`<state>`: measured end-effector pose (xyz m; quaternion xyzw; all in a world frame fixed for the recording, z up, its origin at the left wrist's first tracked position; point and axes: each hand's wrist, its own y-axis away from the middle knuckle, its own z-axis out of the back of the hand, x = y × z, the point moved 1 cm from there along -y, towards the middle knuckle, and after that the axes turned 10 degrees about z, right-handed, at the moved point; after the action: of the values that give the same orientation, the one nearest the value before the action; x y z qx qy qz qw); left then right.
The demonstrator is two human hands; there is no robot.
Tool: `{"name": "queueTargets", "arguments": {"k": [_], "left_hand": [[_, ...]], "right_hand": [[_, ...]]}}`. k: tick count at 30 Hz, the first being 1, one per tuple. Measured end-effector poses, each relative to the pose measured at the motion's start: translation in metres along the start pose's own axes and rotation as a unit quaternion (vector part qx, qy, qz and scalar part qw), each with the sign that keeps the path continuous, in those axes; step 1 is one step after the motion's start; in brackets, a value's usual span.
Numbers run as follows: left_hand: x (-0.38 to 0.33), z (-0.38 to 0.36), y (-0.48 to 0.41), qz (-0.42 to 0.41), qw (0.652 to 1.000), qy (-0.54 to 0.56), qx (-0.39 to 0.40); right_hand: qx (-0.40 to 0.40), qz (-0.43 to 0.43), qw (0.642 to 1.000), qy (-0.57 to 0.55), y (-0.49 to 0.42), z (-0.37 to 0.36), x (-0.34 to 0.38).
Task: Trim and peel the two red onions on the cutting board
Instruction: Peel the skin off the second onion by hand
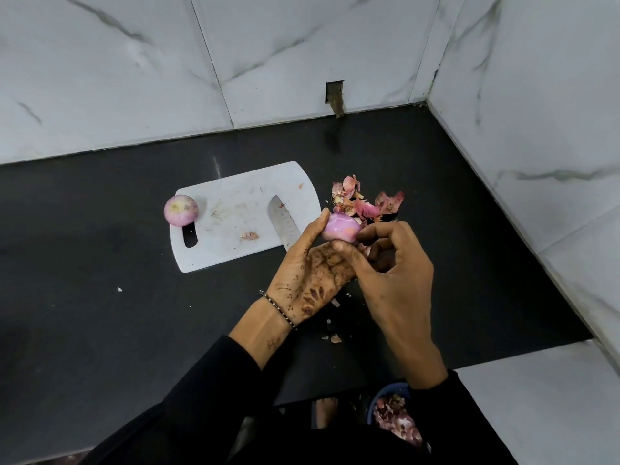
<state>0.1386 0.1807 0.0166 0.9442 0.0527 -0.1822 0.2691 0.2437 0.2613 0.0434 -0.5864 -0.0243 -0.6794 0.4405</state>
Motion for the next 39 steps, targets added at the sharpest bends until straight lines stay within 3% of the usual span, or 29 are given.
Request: {"name": "queueTargets", "arguments": {"k": [17, 39], "left_hand": [[0.008, -0.012, -0.011, 0.038, 0.994, 0.098, 0.039], [0.011, -0.008, -0.011, 0.031, 0.994, 0.097, 0.024]], "right_hand": [[-0.025, -0.008, 1.0, -0.014, -0.005, 0.015, -0.002], [0.015, 0.025, 1.0, 0.001, -0.004, 0.012, -0.01]]}}
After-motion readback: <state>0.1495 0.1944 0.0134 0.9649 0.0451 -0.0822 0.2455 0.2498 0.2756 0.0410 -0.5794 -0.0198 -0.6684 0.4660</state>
